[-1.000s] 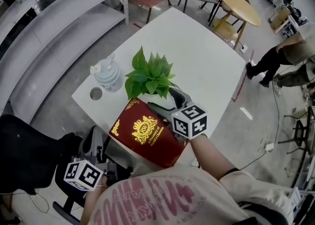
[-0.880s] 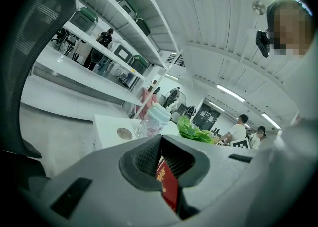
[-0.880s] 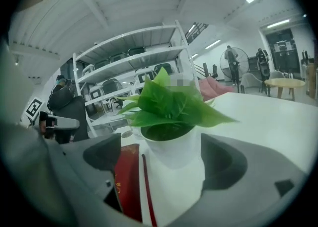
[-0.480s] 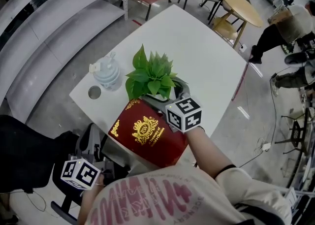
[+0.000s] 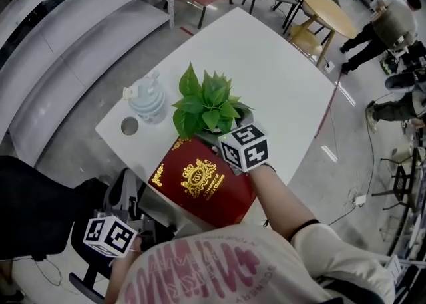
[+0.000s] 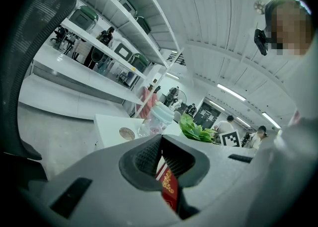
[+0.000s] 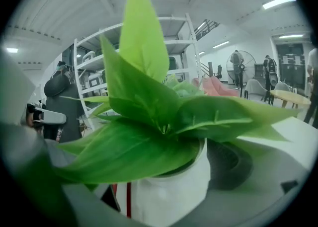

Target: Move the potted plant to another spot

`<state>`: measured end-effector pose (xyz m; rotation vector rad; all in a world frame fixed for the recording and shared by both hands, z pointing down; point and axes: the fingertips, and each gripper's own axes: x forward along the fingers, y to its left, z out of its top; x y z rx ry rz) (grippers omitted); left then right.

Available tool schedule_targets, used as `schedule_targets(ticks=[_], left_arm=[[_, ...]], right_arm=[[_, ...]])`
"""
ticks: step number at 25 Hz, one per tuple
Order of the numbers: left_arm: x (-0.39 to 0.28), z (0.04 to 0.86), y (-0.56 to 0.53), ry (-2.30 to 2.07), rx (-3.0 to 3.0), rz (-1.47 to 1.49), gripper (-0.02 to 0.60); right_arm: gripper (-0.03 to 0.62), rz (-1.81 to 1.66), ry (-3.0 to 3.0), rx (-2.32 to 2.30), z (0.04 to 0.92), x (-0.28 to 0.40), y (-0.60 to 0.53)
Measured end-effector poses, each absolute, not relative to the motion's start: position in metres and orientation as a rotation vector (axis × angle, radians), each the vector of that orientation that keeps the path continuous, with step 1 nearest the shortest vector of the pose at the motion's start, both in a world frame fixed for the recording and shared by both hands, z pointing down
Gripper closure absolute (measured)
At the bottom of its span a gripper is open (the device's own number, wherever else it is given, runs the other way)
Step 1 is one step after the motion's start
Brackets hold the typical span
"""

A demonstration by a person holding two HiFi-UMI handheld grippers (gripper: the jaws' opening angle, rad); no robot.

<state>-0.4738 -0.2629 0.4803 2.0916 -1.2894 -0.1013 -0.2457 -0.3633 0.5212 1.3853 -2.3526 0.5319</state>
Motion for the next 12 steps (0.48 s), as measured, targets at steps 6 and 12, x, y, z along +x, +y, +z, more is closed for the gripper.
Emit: schedule_targets(ticks=[6, 12], left_arm=[[-0.4736, 0.4791, -0.2607, -1.287, 2.097, -0.102, 0.578], [-0.4761, 0.4772, -0.2572, -1.298, 2.102, -0.107, 0.578]], right_arm=[[0.050, 0.588, -2.305, 1.377, 0.5305, -0.2441, -0.3639], [0.066, 0.598, -2.303, 1.375, 0.5317, -0.2435, -0.3648]])
